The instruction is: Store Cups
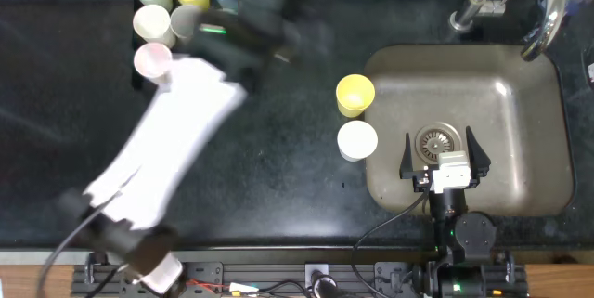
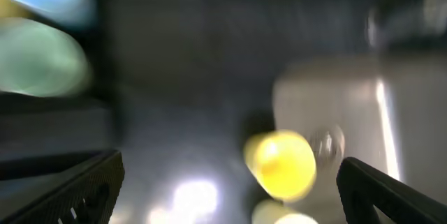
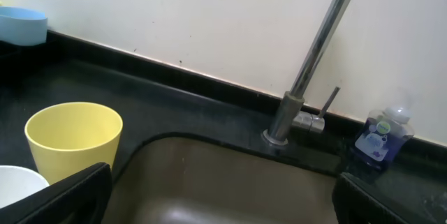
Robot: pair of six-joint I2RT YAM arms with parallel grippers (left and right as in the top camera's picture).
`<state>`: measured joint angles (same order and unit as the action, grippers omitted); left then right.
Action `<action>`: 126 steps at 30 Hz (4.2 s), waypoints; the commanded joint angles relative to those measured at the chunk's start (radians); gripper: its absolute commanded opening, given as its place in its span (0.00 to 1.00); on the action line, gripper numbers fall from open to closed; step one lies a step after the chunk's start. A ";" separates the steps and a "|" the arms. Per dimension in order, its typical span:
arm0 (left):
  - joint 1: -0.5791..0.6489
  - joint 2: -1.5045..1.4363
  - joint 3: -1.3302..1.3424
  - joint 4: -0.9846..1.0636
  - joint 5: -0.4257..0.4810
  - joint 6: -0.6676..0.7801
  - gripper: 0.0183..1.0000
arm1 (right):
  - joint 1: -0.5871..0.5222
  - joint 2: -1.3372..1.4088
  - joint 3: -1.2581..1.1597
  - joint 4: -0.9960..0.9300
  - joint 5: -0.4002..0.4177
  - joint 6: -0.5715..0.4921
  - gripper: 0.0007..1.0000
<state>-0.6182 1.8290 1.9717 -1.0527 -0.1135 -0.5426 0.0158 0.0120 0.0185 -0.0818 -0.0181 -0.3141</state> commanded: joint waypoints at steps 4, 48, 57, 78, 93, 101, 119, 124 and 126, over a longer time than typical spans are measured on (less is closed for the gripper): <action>-0.108 0.153 -0.004 -0.056 -0.029 0.023 1.00 | 0.005 -0.008 -0.014 0.005 0.008 0.003 1.00; -0.033 0.396 -0.009 -0.098 0.293 0.023 0.88 | 0.005 -0.008 -0.014 0.005 0.008 0.003 1.00; -0.026 0.345 0.005 -0.022 0.259 0.045 0.02 | 0.005 -0.008 -0.014 0.005 0.008 0.003 1.00; 0.629 -0.003 -0.172 -0.279 0.079 -0.179 0.02 | 0.005 -0.008 -0.014 0.005 0.008 0.003 1.00; 0.616 0.039 -0.261 -0.194 0.112 -0.219 0.02 | 0.005 -0.008 -0.014 0.005 0.008 0.003 1.00; 0.613 0.071 -0.261 -0.161 0.111 -0.237 0.02 | 0.005 -0.008 -0.014 0.005 0.008 0.003 1.00; 0.590 0.174 -0.261 -0.097 0.097 -0.252 0.02 | 0.005 -0.008 -0.014 0.005 0.008 0.003 1.00; 0.590 0.188 -0.261 -0.109 0.079 -0.251 0.02 | 0.005 -0.008 -0.014 0.005 0.008 0.003 1.00; 0.590 0.190 -0.261 -0.113 0.064 -0.251 0.02 | 0.005 -0.008 -0.014 0.005 0.008 0.003 1.00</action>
<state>-0.0265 2.0094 1.7077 -1.1584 -0.0135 -0.7799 0.0154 0.0120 0.0185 -0.0818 -0.0181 -0.3145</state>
